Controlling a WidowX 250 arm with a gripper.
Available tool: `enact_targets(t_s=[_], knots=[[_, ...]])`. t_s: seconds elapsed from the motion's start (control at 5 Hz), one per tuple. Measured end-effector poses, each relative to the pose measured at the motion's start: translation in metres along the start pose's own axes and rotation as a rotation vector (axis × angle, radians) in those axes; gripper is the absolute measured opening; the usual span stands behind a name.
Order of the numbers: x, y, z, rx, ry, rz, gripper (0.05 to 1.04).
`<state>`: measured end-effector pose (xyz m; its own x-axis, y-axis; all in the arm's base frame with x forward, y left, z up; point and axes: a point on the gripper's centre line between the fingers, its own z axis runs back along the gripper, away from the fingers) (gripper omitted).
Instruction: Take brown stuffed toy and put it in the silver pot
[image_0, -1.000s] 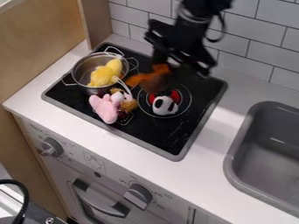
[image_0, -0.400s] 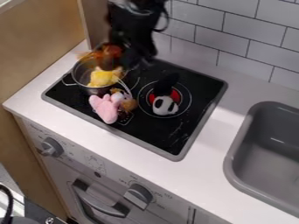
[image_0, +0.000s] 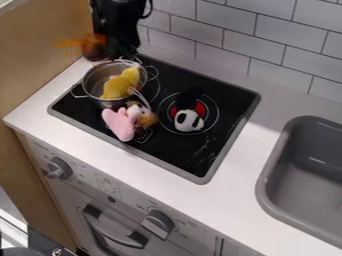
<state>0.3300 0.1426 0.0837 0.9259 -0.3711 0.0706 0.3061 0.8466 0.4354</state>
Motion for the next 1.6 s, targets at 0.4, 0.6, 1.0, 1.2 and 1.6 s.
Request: enact_targets(t_s=[0.4,0.6,1.0,1.2,1.6], knots=[[0.0,0.002,-0.026,-0.069,-0.018,-0.006,0.491],[-0.001,-0.006,-0.031,-0.089,-0.035,0.018,0.564],[0.001,-0.02,-0.033,-0.126,-0.049,0.047,1.013],[0.001,-0.03,-0.033,-0.136,-0.025,0.055,1.007],[0.011,-0.044,-0.014,-0.109,0.005,0.09,1.004]])
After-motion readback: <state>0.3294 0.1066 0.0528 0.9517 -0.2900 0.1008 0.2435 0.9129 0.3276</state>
